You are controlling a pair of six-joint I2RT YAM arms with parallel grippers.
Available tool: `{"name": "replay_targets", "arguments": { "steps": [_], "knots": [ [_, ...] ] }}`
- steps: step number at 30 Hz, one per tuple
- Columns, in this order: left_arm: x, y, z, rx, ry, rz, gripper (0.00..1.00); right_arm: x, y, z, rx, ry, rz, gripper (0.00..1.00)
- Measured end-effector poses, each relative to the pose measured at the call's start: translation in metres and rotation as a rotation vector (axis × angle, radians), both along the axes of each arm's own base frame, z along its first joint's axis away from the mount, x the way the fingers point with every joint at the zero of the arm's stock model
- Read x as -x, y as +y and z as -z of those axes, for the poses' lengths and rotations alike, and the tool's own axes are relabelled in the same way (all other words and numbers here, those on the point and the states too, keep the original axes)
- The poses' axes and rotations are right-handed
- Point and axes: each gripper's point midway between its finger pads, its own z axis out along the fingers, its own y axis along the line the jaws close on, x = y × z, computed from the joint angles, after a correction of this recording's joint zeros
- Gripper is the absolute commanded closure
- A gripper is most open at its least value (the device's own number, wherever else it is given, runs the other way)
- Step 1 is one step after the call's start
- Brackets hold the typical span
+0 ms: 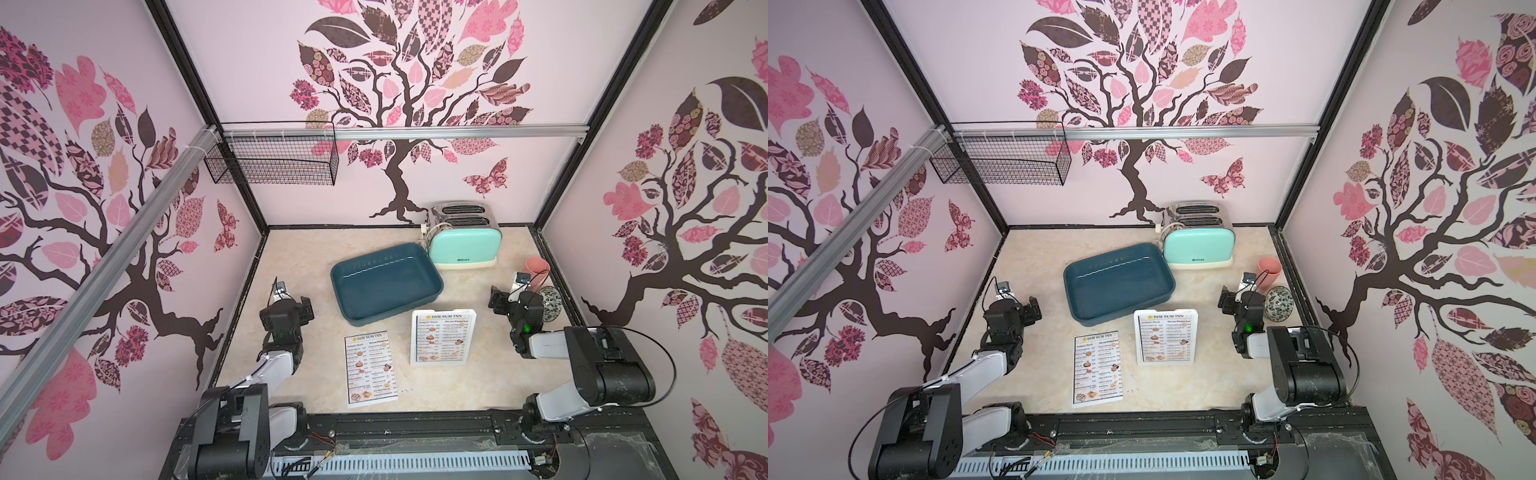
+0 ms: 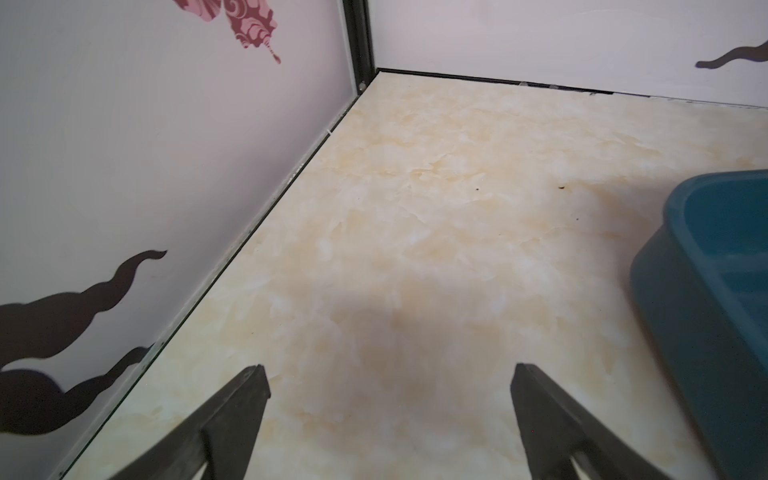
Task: Replace the menus in the menu holders
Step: Reset both arms
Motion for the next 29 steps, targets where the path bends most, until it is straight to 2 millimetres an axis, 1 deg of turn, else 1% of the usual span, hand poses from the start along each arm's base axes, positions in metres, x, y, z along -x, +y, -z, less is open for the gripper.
{"name": "replay_targets", "arguments": {
  "steps": [4, 6, 8, 9, 12, 13, 19, 24, 29],
  "knots": [
    [-0.016, -0.017, -0.008, 0.032, -0.068, 0.086, 0.04, 0.006, 0.005, 0.003, -0.001, -0.028, -0.028, 0.16],
    [-0.024, -0.027, -0.006, 0.032, -0.087, 0.128, 0.05, 0.005, 0.006, 0.0, -0.001, -0.037, -0.035, 0.14],
    [-0.031, -0.034, 0.003, 0.037, -0.088, 0.157, 0.04, 0.004, 0.007, -0.003, -0.001, -0.052, -0.04, 0.12],
    [-0.035, -0.036, 0.011, 0.039, -0.079, 0.165, 0.02, 0.004, 0.007, -0.004, 0.0, -0.054, -0.042, 0.11],
    [-0.039, -0.035, 0.038, 0.045, -0.017, 0.161, 0.02, 0.003, 0.007, -0.004, 0.001, -0.055, -0.043, 0.09],
    [-0.039, -0.035, 0.038, 0.045, -0.016, 0.16, 0.02, 0.003, 0.007, -0.005, 0.001, -0.056, -0.043, 0.08],
    [-0.048, -0.035, 0.02, 0.037, -0.079, 0.158, 0.02, 0.001, 0.007, -0.007, 0.001, -0.062, -0.043, 0.04],
    [-0.05, -0.034, 0.02, 0.039, -0.077, 0.16, 0.02, 0.001, 0.007, -0.007, 0.002, -0.062, -0.043, 0.01],
    [-0.055, -0.032, 0.014, 0.04, -0.089, 0.157, 0.02, 0.001, 0.007, -0.007, 0.001, -0.062, -0.043, 0.0]
  ]
}}
